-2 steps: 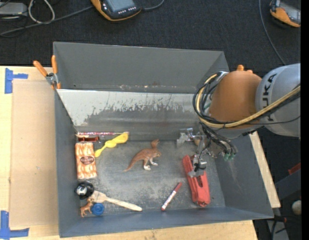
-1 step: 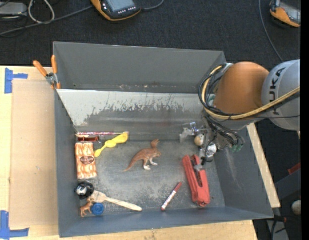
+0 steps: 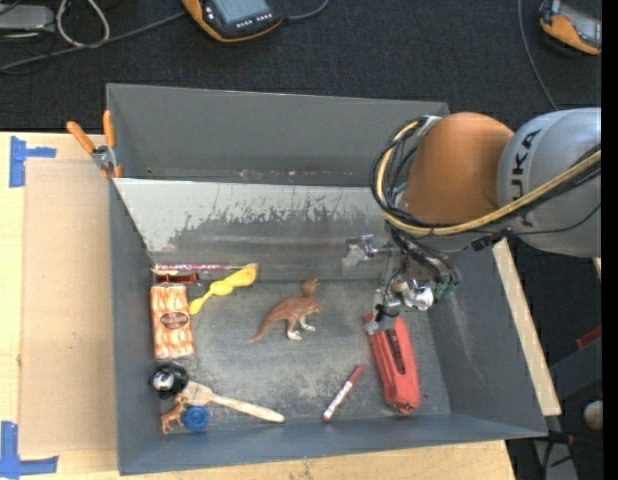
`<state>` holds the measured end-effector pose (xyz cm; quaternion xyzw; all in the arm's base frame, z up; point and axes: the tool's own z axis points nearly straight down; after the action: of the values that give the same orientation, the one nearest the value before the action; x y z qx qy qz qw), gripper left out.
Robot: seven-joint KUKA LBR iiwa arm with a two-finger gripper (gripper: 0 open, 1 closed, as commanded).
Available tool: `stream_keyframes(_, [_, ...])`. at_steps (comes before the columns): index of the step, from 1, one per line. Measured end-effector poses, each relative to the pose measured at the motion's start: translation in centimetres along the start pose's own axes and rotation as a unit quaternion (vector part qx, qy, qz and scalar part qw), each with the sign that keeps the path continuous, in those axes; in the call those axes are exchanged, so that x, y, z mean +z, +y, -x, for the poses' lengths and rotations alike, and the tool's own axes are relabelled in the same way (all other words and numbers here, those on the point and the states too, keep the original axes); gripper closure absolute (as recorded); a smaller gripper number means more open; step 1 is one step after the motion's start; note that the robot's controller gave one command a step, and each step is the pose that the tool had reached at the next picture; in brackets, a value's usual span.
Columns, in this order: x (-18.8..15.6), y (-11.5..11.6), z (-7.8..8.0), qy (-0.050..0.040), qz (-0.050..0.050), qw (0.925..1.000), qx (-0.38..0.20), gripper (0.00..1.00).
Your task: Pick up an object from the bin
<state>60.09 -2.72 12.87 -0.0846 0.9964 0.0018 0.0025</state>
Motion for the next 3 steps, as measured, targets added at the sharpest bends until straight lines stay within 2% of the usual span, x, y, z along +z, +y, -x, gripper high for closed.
stream_keyframes(1, [0.2, 1.5, -0.5, 0.0011, 0.001, 0.9991, -0.042, 0.00])
stream_keyframes(2, [-1.9, 3.6, 1.7, -0.0005, 0.001, 0.9995, -0.033, 0.00])
stream_keyframes(3, [-3.0, 4.7, 1.7, -0.0001, 0.001, 0.9993, -0.037, 0.00])
